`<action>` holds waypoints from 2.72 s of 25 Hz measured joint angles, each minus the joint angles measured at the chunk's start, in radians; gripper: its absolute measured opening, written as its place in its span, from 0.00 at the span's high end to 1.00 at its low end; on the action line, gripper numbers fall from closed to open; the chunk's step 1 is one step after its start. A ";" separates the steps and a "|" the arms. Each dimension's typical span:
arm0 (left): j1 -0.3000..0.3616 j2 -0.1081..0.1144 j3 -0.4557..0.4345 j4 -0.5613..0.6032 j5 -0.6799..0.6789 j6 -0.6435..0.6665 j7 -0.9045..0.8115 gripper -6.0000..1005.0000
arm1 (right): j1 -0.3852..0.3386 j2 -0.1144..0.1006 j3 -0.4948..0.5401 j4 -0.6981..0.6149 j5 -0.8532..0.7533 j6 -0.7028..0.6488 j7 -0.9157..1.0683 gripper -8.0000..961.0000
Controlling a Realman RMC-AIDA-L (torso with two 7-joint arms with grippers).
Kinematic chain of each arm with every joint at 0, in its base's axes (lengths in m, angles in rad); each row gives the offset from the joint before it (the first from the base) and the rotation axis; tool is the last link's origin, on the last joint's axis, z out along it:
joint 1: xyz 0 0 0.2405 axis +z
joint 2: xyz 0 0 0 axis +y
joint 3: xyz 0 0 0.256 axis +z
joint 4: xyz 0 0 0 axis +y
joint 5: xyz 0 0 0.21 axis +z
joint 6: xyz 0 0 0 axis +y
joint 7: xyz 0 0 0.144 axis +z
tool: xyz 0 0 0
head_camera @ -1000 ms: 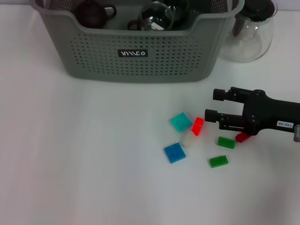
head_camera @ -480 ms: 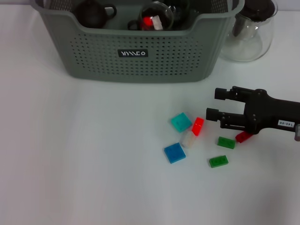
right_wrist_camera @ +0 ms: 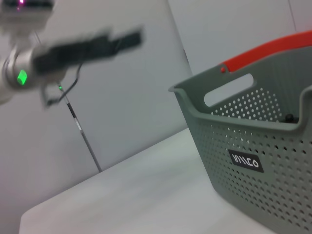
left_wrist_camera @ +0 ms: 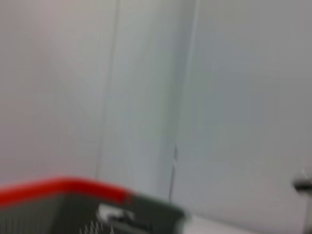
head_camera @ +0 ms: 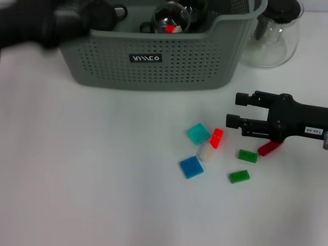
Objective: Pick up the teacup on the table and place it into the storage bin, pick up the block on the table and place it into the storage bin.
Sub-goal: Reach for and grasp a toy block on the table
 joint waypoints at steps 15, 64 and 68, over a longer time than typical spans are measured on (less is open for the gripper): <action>-0.041 -0.008 0.026 -0.877 0.293 -0.358 0.861 0.37 | 0.014 -0.004 0.005 -0.003 0.005 -0.001 0.026 0.17; -0.126 -0.008 0.029 -1.134 0.252 -0.662 1.191 0.38 | 0.018 -0.004 0.004 -0.003 0.006 0.001 0.029 0.17; -0.136 -0.008 0.033 -1.138 0.254 -0.681 1.187 0.52 | 0.018 -0.004 0.004 -0.003 0.006 0.001 0.029 0.17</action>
